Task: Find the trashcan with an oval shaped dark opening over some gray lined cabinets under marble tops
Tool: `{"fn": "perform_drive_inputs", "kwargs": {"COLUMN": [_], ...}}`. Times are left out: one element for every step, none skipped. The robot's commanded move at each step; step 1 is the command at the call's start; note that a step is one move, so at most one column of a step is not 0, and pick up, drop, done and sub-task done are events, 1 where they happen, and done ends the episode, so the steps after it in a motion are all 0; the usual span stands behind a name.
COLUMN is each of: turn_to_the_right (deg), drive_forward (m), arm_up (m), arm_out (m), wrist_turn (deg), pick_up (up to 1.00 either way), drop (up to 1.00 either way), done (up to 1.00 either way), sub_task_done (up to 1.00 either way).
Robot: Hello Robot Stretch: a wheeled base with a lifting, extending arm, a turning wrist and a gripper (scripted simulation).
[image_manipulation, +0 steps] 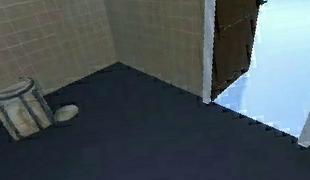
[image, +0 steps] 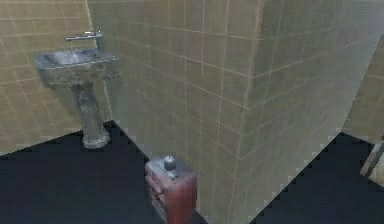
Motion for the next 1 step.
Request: {"fn": "perform_drive_inputs", "kwargs": {"turn_to_the_right": [-45.0], "drive_forward": [0.0], "arm_up": [0.0], "arm_out": [0.0], "wrist_turn": [0.0], "pick_up": [0.0], "drop": [0.0], "done": [0.0], "sub_task_done": [0.0]}}
